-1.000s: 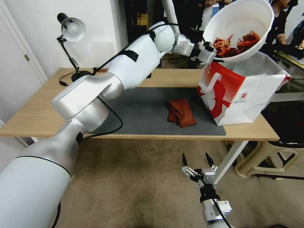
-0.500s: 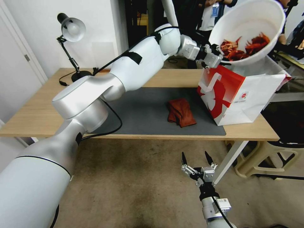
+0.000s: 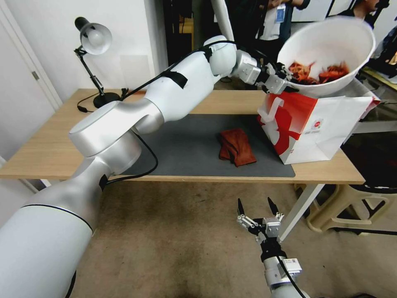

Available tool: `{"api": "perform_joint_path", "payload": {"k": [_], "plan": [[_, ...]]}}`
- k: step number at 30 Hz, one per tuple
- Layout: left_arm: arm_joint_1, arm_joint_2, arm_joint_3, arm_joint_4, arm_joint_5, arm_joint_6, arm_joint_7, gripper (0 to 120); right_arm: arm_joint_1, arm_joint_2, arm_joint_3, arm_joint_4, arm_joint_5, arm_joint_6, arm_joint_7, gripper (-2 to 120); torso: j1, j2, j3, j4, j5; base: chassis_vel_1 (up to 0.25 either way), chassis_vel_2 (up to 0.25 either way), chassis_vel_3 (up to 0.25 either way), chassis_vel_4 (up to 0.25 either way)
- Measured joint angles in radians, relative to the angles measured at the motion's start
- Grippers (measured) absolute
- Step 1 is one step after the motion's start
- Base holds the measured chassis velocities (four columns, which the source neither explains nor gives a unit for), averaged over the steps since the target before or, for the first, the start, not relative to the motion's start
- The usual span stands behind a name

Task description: Sweep shrimp from table into container with towel, then put container into takeout bag.

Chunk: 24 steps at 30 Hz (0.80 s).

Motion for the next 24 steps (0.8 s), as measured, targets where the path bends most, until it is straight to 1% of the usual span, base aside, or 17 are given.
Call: {"api": "perform_joint_path", "payload": {"k": [2,3,4,7,8,11,12,14,16,17,18,19,20,21,22,23,24], "plan": [[-0.001,0.0,0.0,0.0,0.0,0.0,-0.006,45,0.002,0.001,-0.003,-0.001,0.0,-0.001,-0.001,100,0.0,0.0,0.0,0.0,0.0,0.0,0.0,0.0,0.0],[-0.001,0.0,-0.001,0.0,0.0,0.0,-0.008,48,0.002,0.002,-0.004,-0.001,0.0,-0.001,-0.001,100,0.0,0.0,0.0,0.0,-0.0001,0.0,0.0,0.0,0.0],[-0.001,0.0,-0.001,0.0,0.0,0.0,-0.008,48,0.002,0.002,-0.004,-0.001,0.0,-0.001,-0.001,100,0.0,0.0,0.0,0.0,-0.0001,0.0,0.0,0.0,0.0],[-0.001,0.0,-0.001,0.001,-0.004,0.0,-0.013,64,0.003,0.004,-0.006,-0.003,-0.001,-0.001,-0.001,100,0.0,0.0,0.0,0.0,-0.0001,0.0,0.0,0.0,0.0],[-0.001,0.0,-0.001,0.001,-0.004,0.0,-0.013,64,0.003,0.004,-0.006,-0.003,-0.001,-0.001,-0.001,100,0.0,0.0,0.0,0.0,-0.0001,0.0,0.0,0.0,0.0],[-0.001,0.0,-0.002,0.003,-0.023,0.003,-0.018,77,0.001,0.004,-0.006,-0.003,-0.001,-0.001,-0.001,100,0.0,0.0,0.0,0.0,-0.0001,0.0,0.0,0.0,0.0],[-0.001,0.0,-0.002,0.003,-0.023,0.003,-0.018,77,0.001,0.004,-0.006,-0.003,-0.001,-0.001,-0.001,100,0.0,0.0,0.0,0.0,-0.0001,0.0,0.0,0.0,0.0],[-0.002,0.0,-0.001,0.013,-0.065,0.016,-0.019,87,-0.001,0.004,-0.006,-0.003,0.0,-0.001,-0.002,100,0.0,0.0,0.0,-0.0001,-0.0001,0.0,0.0,0.0,0.0],[-0.003,0.0,-0.001,0.016,-0.076,0.019,-0.021,88,-0.001,0.004,-0.006,-0.002,0.0,-0.001,-0.003,100,0.0,0.0,0.0,-0.0001,0.0,0.0,0.0,0.0,0.0],[-0.005,0.0,0.001,0.022,-0.11,0.028,-0.024,94,-0.002,0.003,-0.006,-0.002,0.0,-0.001,-0.004,100,0.0,0.0,0.0,0.0,0.0,0.0,0.0,0.0,0.0],[-0.007,0.0,0.006,0.032,-0.166,0.044,-0.033,98,-0.003,0.003,-0.007,-0.001,0.0,-0.001,-0.004,100,0.0,0.0,0.0,0.0001,0.0,0.0,0.0,0.0,0.0],[-0.008,0.0,0.009,0.037,-0.193,0.052,-0.039,99,-0.004,0.003,-0.007,0.0,0.0,0.0,-0.005,100,0.0,0.0,0.0,0.0001,-0.0001,0.0,0.0,0.0,0.0],[-0.008,0.0,0.009,0.037,-0.193,0.052,-0.039,99,-0.004,0.003,-0.007,0.0,0.0,0.0,-0.005,100,0.0,0.0,0.0,0.0001,-0.0001,0.0,0.0,0.0,0.0],[-0.009,0.0,0.021,0.055,-0.285,0.073,-0.056,100,-0.005,0.004,-0.008,0.0,-0.001,0.0,-0.006,100,0.0,0.0,0.0,0.0,0.0,0.0,0.0,0.0,0.0],[-0.009,0.0,0.031,0.066,-0.336,0.084,-0.074,100,-0.005,0.004,-0.01,0.001,-0.002,0.0,-0.006,100,0.0,0.0,0.0,0.0,0.0,0.0,0.0,0.0,0.0],[-0.009,0.001,0.037,0.071,-0.368,0.092,-0.08,100,-0.005,0.004,-0.012,0.001,-0.003,0.0,-0.006,100,0.0,0.0,0.0,0.0001,0.0,0.0,0.0,0.0,0.0],[-0.009,0.001,0.037,0.071,-0.368,0.092,-0.08,100,-0.005,0.004,-0.012,0.001,-0.003,0.0,-0.006,100,0.0,0.0,0.0,0.0001,0.0,0.0,0.0,0.0,0.0]]}}
